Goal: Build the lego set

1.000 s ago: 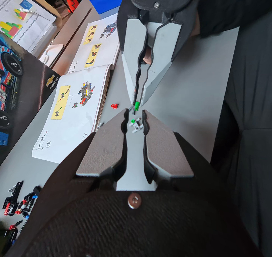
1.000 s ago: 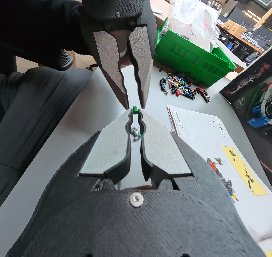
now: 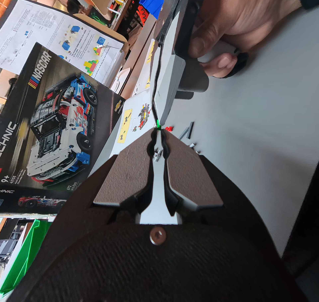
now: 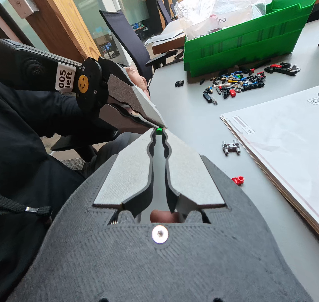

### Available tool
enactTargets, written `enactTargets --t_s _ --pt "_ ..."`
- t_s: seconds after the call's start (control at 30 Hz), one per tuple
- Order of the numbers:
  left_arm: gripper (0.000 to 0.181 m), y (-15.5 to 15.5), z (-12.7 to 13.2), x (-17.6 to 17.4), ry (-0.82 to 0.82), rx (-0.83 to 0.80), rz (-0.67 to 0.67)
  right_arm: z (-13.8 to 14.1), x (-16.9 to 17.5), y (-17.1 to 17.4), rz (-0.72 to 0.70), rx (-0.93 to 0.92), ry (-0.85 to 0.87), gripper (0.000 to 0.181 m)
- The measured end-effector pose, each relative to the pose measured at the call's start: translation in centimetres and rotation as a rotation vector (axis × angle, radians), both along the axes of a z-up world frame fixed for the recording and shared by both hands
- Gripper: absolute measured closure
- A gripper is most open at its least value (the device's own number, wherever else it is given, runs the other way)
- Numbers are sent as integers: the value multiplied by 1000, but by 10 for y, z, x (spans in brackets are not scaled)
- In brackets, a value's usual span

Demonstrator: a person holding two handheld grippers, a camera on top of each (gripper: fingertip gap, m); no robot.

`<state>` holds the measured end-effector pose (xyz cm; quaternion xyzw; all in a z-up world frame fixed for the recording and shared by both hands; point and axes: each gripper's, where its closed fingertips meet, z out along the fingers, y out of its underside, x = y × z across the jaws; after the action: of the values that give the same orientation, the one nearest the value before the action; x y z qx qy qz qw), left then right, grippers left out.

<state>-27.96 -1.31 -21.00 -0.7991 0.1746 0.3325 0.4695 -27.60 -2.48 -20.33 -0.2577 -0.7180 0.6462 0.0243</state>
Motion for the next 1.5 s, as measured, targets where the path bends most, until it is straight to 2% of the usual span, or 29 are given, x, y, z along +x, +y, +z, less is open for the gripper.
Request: enactTargets --t_s 0.2,0.33,0.4,0.47,0.6,0.83,1.2,1.5 --pt "179 1 -6 0 -40 -16 -1 -6 -1 1 8 7 -49 178" --pt "174 -7 -29 0 -354 -136 -37 -31 -4 5 -20 183 -63 178" --pt "163 -13 -41 -6 -502 -191 -35 -41 -5 6 -27 244 -72 178" --pt "161 -17 -56 -9 -578 -267 -38 -52 -7 7 -42 298 -107 178" --pt "171 -16 -80 -18 -526 -378 -38 -60 -9 10 -62 344 -142 178" --pt "181 -8 -82 -8 -569 -400 -81 -67 -8 19 -111 424 -168 178" --pt "178 -5 -81 -1 -584 -364 -118 -76 3 15 28 656 -25 178" --pt "176 -2 -81 2 -626 -345 -172 -78 -2 10 120 806 -32 178"
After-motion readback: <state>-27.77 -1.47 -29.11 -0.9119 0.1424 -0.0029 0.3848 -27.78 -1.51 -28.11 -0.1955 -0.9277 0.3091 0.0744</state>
